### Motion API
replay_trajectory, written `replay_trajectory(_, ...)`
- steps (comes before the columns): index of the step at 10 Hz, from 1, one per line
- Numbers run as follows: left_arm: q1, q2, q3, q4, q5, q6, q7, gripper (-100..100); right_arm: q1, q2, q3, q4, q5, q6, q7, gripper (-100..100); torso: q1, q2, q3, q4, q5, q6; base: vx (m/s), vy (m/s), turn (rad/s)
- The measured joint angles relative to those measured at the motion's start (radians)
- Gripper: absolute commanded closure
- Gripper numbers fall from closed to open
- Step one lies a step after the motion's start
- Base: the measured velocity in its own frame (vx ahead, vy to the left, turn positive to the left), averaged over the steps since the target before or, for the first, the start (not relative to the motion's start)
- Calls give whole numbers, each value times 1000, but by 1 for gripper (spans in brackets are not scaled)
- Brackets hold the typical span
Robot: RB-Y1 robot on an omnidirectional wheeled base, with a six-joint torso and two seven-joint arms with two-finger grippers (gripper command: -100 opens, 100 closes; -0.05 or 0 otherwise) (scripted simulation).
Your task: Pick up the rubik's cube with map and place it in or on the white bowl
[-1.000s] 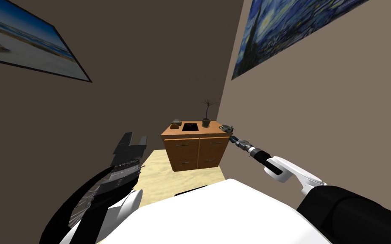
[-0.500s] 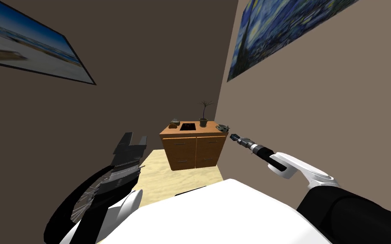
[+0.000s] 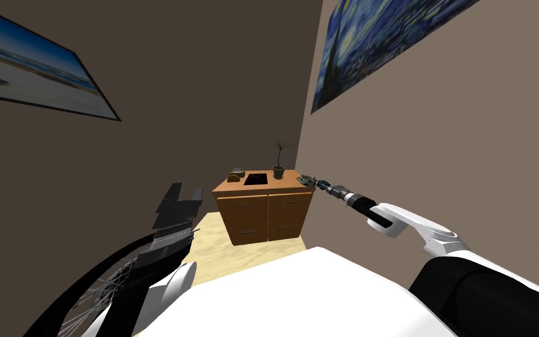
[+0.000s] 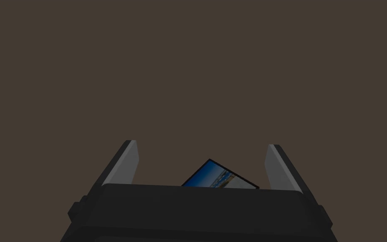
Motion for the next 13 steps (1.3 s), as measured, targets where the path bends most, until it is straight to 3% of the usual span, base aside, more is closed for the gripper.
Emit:
replay_trajectory(4,0,0,0,0,0,0,0,0,-22,-42,0,-18,-36,55,43,100,1,-2,-1,-1,1,-1,238,-43,33)
replay_trajectory(7,0,0,0,0,0,0,0,0,-35,-68,1,-32,-60,95,76,100,0,1,1,0,1,-1,146,-55,22)
replay_trajectory(8,0,0,0,0,0,0,0,0,-37,-70,0,-33,-61,99,79,-100,1,7,3,1,0,0,17,-7,4)
replay_trajectory(12,0,0,0,0,0,0,0,0,-37,-70,0,-33,-61,99,78,-100,4,15,9,3,1,1,2,-1,0)
replay_trajectory(13,0,0,0,0,0,0,0,0,-37,-70,0,-33,-61,99,78,0,4,15,9,3,1,1,0,0,0)
